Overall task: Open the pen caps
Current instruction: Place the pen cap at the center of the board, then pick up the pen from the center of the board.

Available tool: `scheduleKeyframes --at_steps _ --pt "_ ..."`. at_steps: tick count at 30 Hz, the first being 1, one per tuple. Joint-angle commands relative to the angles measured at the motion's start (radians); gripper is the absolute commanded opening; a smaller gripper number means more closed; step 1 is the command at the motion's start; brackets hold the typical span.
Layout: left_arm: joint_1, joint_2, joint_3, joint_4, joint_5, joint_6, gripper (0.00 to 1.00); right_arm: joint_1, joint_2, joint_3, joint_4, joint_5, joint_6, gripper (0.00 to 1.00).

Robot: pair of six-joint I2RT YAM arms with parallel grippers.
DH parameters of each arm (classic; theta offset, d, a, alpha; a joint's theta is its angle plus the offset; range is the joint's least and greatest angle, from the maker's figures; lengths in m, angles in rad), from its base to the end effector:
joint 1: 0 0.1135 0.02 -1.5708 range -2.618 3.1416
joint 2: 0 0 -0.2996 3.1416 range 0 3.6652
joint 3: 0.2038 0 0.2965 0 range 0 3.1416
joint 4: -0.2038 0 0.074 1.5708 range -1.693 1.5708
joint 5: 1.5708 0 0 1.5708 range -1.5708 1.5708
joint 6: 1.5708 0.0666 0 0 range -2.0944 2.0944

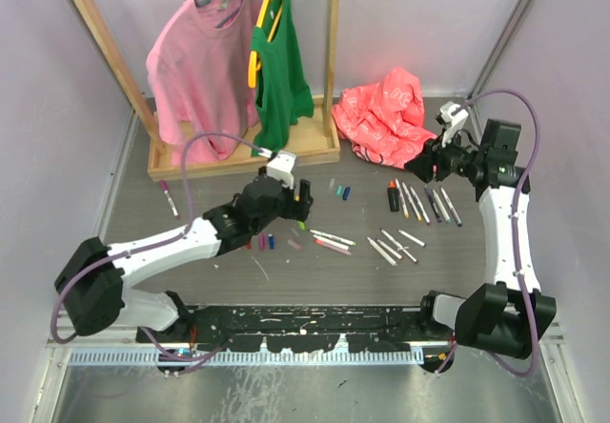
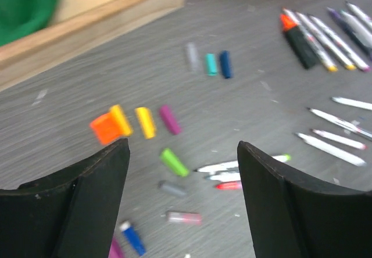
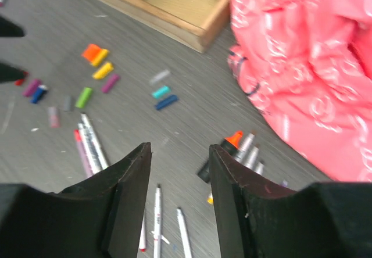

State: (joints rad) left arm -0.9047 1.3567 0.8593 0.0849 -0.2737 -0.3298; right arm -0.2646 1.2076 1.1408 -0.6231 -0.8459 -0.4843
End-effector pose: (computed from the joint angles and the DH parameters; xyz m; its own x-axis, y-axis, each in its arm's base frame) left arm 0.2407 -0.2772 0.2651 -0.4300 0.0425 -0.9018 0.4912 0.8491 -0.1942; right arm 0.3011 -0.0299 0.3588 -0.3649 -0.2210 -0.9044 -0.6257 0.7775 0.0625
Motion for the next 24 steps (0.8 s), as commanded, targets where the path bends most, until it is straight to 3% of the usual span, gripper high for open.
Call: scheduleKeyframes --at_steps 1,9,11,18,24 --pt "0.084 -0.097 -0.075 -0.077 -0.181 -0.043 0.77 0.011 -0.048 -0.077 0.092 -0.221 0.059 0.52" --pt "0.354 -0.243 -0.250 -0.162 -0.179 -0.161 0.86 0.011 -0.068 -0.152 0.101 -0.246 0.038 0.55" --pt "0.424 -0.261 -0.276 -0.174 -0.177 -0.163 0.95 0.011 -0.067 -0.143 0.089 -0.244 0.042 0.55" --pt "0.744 -0.258 -0.311 -0.228 -0.053 -0.216 0.97 0.012 -0.091 -0.144 0.081 -0.246 0.042 0.56" --pt "0.893 -0.177 -0.266 -0.253 -0.023 -0.268 0.99 0.011 -0.082 -0.141 0.073 -0.250 0.044 0.56"
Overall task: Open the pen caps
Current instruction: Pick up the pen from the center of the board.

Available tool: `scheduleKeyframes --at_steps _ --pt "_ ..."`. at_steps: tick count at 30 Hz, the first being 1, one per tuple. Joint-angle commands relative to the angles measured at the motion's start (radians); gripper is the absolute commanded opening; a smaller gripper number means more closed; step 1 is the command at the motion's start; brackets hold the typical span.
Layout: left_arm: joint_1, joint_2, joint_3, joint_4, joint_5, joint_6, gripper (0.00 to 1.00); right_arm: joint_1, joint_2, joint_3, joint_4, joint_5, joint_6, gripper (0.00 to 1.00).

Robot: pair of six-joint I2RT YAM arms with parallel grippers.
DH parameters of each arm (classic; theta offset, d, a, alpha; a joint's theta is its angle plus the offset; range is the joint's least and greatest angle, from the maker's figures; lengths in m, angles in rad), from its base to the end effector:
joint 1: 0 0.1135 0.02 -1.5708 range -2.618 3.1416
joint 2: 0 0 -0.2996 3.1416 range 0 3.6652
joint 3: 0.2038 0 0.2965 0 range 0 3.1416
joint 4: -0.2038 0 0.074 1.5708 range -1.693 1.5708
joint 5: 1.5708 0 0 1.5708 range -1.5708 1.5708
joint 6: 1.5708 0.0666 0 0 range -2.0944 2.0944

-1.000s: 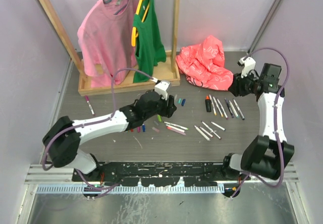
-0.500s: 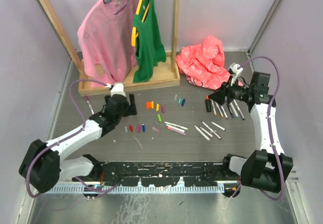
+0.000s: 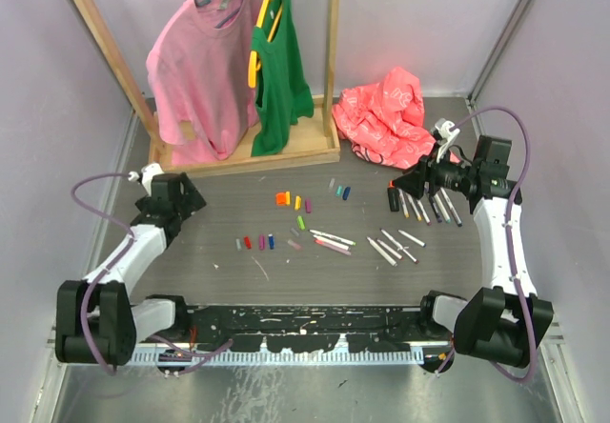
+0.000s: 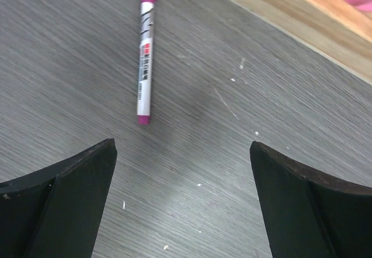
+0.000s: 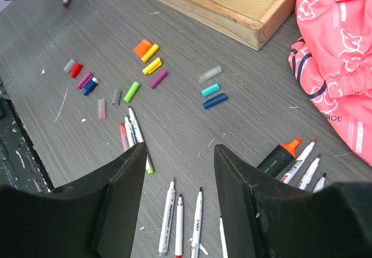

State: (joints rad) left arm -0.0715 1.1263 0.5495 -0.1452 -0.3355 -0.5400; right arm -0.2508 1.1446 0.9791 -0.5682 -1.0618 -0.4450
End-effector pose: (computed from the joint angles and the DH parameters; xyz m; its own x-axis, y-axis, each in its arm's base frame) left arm 0.2709 0.0026 0.1855 -0.4734 -0.4528 -0.7556 -0.4924 0.8472 -0.1992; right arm 0.2774 -0.0110 0.3264 -0.3671 -0.1225 -0.9221 -0.7371 0.6429 0.2081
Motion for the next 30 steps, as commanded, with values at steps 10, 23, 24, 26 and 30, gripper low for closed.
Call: scheduleKeyframes --at_steps 10,23,24,26,30 --pt "0.153 0.359 0.249 -0.214 0.032 -0.129 0.99 -0.002 -0.016 0.021 0.002 -0.035 -0.004 0.56" --pt "0.168 0.522 0.386 -0.296 0.046 -0.127 0.93 -0.002 -0.009 0.021 -0.007 -0.030 -0.012 0.56" --pt "0.169 0.537 0.398 -0.308 0.048 -0.127 0.90 -0.001 -0.009 0.021 -0.008 -0.028 -0.013 0.56" --pt "0.168 0.562 0.419 -0.325 0.053 -0.126 0.79 -0.002 -0.009 0.024 -0.011 -0.029 -0.015 0.56" --pt "0.169 0.574 0.429 -0.332 0.057 -0.127 0.50 -0.001 -0.012 0.026 -0.018 -0.029 -0.019 0.56"
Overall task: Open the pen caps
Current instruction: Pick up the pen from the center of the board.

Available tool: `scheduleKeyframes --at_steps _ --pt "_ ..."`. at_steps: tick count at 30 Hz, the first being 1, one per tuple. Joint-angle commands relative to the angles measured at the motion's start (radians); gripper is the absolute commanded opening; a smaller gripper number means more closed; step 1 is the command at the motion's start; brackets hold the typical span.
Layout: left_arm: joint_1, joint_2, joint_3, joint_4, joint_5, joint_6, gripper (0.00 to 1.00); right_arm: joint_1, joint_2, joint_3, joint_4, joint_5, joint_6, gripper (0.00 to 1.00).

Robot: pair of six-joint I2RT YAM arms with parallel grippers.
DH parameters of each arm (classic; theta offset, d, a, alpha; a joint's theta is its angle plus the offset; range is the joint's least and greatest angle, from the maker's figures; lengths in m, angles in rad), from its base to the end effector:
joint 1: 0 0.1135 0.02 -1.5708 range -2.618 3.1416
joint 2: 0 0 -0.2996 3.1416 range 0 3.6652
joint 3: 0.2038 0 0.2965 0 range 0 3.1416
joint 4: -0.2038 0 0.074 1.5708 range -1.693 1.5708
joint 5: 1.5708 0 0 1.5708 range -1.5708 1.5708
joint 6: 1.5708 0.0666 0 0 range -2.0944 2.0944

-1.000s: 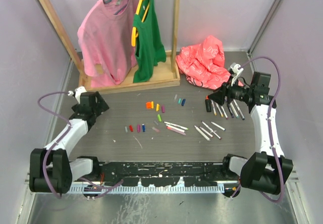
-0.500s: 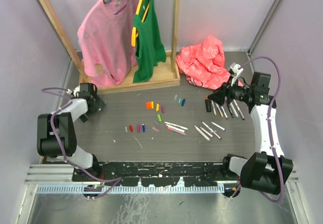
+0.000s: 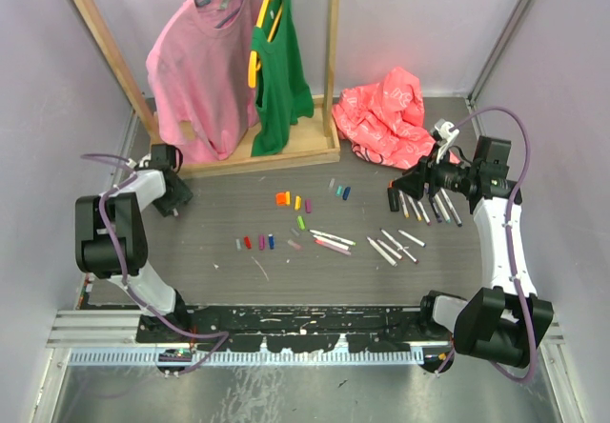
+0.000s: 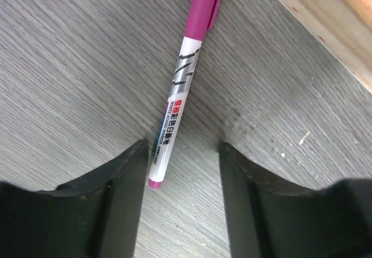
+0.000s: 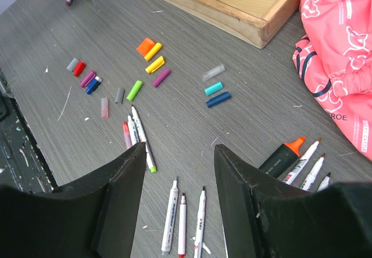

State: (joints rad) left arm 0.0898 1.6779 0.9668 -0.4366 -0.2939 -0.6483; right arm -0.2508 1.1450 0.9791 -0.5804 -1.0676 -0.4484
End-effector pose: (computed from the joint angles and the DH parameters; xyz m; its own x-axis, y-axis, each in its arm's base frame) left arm 0.3645 0.0522 0.1417 -0.6005 -0.6343 -0.4868 -0.7112 0.7020 -0.0374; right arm 0.2765 -0.0106 0.3255 -0.3744 -0.1199 -0.9195 -0.7387 0.6379 0.2177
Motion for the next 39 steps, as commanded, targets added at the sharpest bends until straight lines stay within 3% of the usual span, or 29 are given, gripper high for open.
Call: scheduleKeyframes --at_steps 1,5,14,21,25,31,34,39 --pt "0.008 0.021 0.011 -0.041 0.013 -0.021 0.49 -0.001 -0.014 0.026 -0.006 -0.022 -0.017 0.56" --pt "0.007 0.005 -0.001 -0.034 0.011 -0.025 0.40 -0.001 -0.017 0.026 -0.007 -0.019 -0.020 0.56" --pt "0.007 -0.015 -0.027 -0.023 0.062 -0.024 0.00 -0.001 -0.013 0.027 -0.011 -0.026 -0.019 0.56" --pt "0.007 -0.094 -0.081 0.002 0.137 -0.021 0.00 -0.002 -0.001 0.027 -0.013 -0.042 -0.019 0.56" --pt "0.001 -0.201 -0.179 0.080 0.264 -0.031 0.00 0.003 0.011 0.031 -0.022 -0.058 -0.018 0.56" --pt "-0.008 -0.436 -0.413 0.415 0.589 -0.141 0.00 0.003 0.019 0.030 -0.026 -0.092 -0.013 0.56" --pt "-0.061 -0.549 -0.476 0.505 0.664 -0.202 0.00 0.003 0.022 0.027 -0.023 -0.107 -0.008 0.56" --pt "-0.242 -0.654 -0.483 0.583 0.725 -0.224 0.00 0.003 0.021 0.017 -0.002 -0.146 0.017 0.57"
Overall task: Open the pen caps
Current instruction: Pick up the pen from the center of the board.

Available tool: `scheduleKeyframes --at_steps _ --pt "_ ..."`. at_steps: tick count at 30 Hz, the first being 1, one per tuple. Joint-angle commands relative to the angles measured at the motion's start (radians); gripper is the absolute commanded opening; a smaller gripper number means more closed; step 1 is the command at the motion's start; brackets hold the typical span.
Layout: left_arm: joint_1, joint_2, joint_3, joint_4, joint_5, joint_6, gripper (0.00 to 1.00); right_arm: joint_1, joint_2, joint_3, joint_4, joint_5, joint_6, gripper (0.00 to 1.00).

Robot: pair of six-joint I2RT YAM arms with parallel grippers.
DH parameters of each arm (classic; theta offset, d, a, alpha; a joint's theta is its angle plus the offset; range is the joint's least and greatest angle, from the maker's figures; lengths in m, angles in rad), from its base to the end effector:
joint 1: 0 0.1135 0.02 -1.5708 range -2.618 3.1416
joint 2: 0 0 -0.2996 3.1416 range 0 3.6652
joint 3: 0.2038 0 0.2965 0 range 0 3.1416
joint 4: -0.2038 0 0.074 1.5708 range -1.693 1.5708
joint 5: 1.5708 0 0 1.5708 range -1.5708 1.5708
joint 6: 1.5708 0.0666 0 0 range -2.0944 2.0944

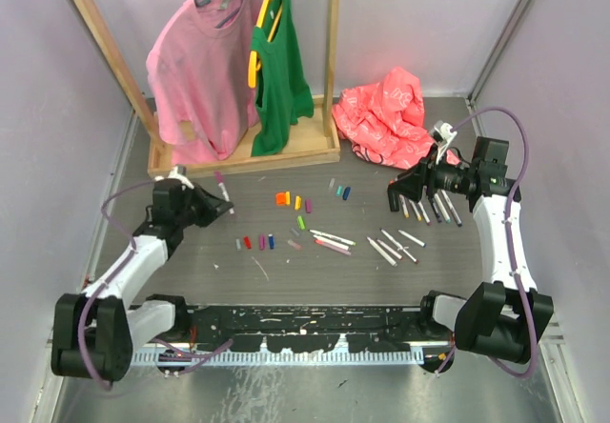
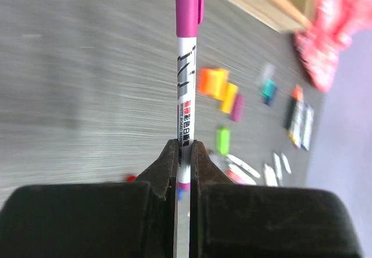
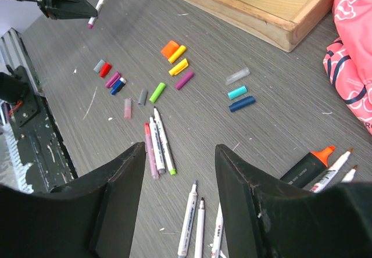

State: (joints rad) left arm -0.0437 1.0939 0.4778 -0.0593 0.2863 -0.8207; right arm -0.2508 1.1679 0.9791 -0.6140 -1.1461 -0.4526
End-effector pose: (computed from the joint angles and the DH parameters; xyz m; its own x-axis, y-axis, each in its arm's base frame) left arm 0.2607 -0.0302 0.1746 -0.6176 -0.6755 -0.4029 -0.2783 0.6668 -0.6914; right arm 0.2761 -0.0081 0.3206 -0.4032 -0.0827 -0.9114 -0.7642 0.5783 0.2856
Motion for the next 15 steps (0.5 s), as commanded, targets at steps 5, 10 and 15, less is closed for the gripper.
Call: scheduleKeyframes --at_steps 5,10,15 --pt "-0.330 -0.108 -0.021 0.426 0.153 -0.105 0.00 0.005 -0.009 -0.033 0.135 -0.133 0.120 0.58" --pt "-0.546 -0.076 -0.012 0.607 0.056 -0.061 0.00 0.013 -0.028 -0.114 0.309 -0.214 0.272 0.61" --pt "-0.737 0.013 0.021 0.729 -0.065 0.042 0.00 0.047 -0.053 -0.170 0.430 -0.288 0.327 0.63"
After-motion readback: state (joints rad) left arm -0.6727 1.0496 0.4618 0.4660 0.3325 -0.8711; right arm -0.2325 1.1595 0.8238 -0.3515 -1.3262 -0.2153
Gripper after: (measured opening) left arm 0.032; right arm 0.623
